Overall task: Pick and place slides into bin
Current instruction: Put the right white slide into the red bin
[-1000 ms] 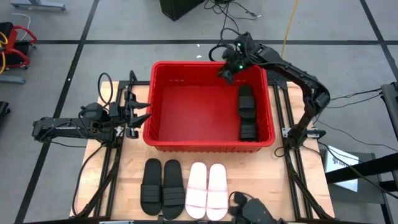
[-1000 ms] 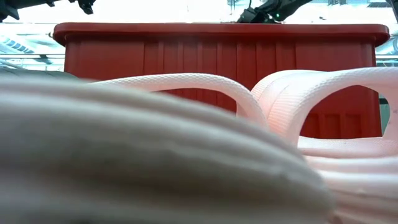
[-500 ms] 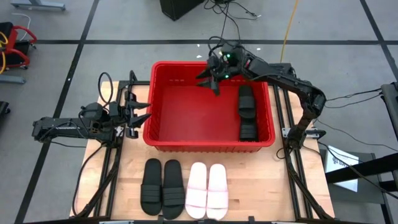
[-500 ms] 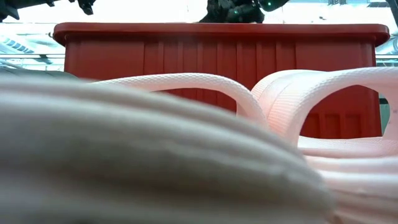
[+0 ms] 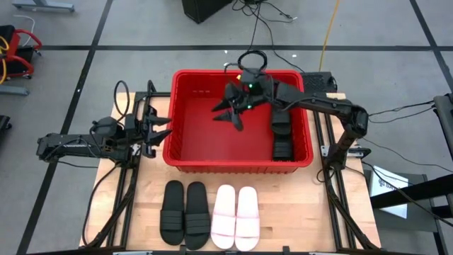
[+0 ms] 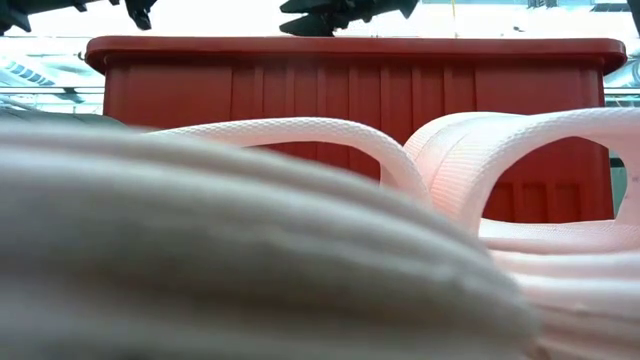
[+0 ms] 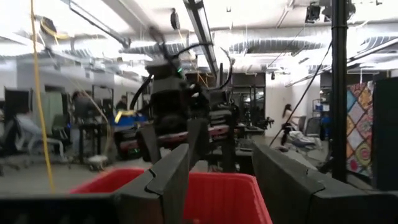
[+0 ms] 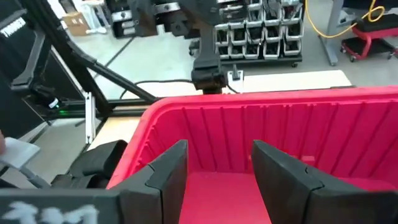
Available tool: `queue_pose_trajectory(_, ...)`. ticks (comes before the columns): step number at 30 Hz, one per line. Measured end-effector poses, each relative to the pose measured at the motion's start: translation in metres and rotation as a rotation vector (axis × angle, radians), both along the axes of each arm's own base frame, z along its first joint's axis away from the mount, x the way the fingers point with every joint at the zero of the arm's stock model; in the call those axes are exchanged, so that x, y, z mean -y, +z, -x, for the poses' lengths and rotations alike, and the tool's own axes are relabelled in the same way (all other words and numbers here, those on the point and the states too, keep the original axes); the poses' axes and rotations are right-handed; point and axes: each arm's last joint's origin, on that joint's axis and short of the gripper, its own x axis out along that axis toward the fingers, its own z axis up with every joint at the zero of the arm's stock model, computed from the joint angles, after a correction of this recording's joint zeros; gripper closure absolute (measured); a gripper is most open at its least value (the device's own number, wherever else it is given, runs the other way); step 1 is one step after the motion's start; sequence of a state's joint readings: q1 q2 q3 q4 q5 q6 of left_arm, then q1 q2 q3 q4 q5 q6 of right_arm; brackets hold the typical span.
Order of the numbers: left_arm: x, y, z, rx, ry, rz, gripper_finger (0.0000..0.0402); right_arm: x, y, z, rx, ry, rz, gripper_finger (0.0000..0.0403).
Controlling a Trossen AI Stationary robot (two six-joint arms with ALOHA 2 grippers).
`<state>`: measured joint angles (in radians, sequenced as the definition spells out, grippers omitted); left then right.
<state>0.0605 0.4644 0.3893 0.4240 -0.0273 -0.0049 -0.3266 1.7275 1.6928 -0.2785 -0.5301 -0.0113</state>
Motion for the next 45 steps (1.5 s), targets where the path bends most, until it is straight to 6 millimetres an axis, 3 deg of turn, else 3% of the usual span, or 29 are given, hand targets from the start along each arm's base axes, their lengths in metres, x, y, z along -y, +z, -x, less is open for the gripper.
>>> queue_pose_trajectory(12, 0.006, -0.010, -0.003, -0.107, -0.155, 0.088, 0.0217, -0.074, -0.010, -0.012, -0.112, 0.057, 0.058, 0.0238)
queue_pose_trajectory(31, 0.024, -0.014, -0.005, -0.154, -0.354, 0.122, 0.0217, -0.173, -0.024, 0.000, -0.321, 0.227, 0.006, 0.0243)
queue_pose_trajectory(45, 0.035, -0.019, -0.011, -0.204, -0.409, 0.132, 0.0217, -0.224, -0.088, 0.017, -0.438, 0.222, -0.024, 0.0243)
